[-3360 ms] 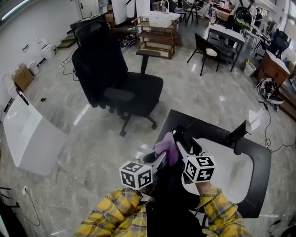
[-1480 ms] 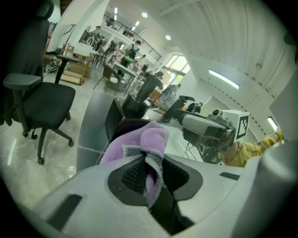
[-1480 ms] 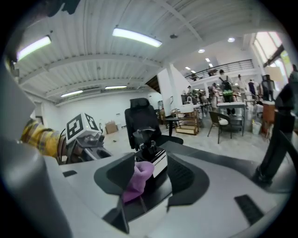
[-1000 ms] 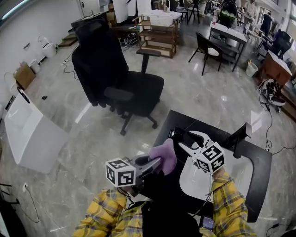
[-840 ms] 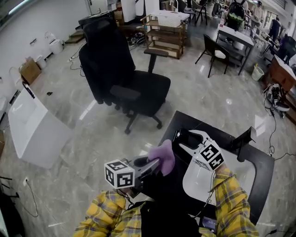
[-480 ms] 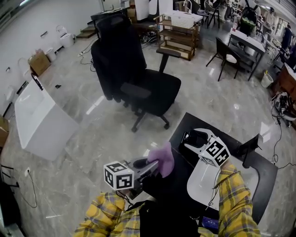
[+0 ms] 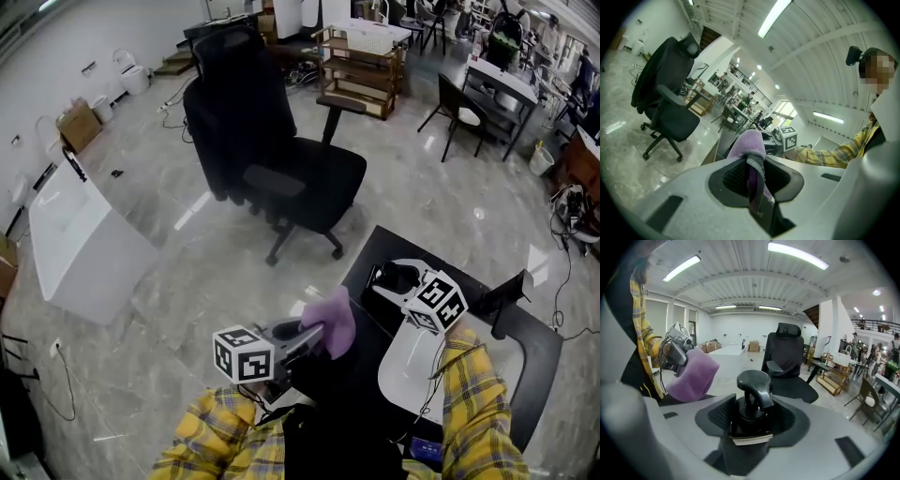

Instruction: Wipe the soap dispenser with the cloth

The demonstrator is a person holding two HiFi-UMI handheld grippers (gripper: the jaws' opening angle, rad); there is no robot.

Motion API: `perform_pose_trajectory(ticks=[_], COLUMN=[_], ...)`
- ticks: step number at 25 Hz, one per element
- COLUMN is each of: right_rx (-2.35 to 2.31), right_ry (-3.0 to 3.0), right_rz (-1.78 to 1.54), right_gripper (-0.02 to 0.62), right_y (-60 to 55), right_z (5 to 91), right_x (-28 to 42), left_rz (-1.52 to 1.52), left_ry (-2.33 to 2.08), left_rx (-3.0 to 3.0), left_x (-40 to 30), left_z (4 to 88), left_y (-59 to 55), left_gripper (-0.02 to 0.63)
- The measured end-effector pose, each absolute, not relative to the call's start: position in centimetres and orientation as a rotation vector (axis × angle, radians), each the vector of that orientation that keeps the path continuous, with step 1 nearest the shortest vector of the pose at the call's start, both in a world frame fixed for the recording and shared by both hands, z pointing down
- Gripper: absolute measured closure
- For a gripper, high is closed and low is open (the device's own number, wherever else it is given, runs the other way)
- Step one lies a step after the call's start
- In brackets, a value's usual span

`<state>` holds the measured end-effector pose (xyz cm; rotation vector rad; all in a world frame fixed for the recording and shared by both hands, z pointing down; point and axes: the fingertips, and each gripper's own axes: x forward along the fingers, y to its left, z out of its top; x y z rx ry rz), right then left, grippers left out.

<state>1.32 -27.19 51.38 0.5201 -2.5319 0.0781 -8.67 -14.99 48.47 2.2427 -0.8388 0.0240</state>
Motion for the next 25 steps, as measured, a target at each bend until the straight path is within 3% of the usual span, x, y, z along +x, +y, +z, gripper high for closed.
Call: perform_pose_trajectory(ticks=[25], right_rx=[1.229], right_ry=[-2.377], right_rz=[0.301], right_gripper=[0.408], right_y=[-27.5], right_z=[51.7], right_x=[3.3], left_rz=[0.031], left_ry=[-0.806], left_rx=[2.223], left_x=[-7.2], left_z=[48.9], left_y=[-15.8], left_gripper=[0.541])
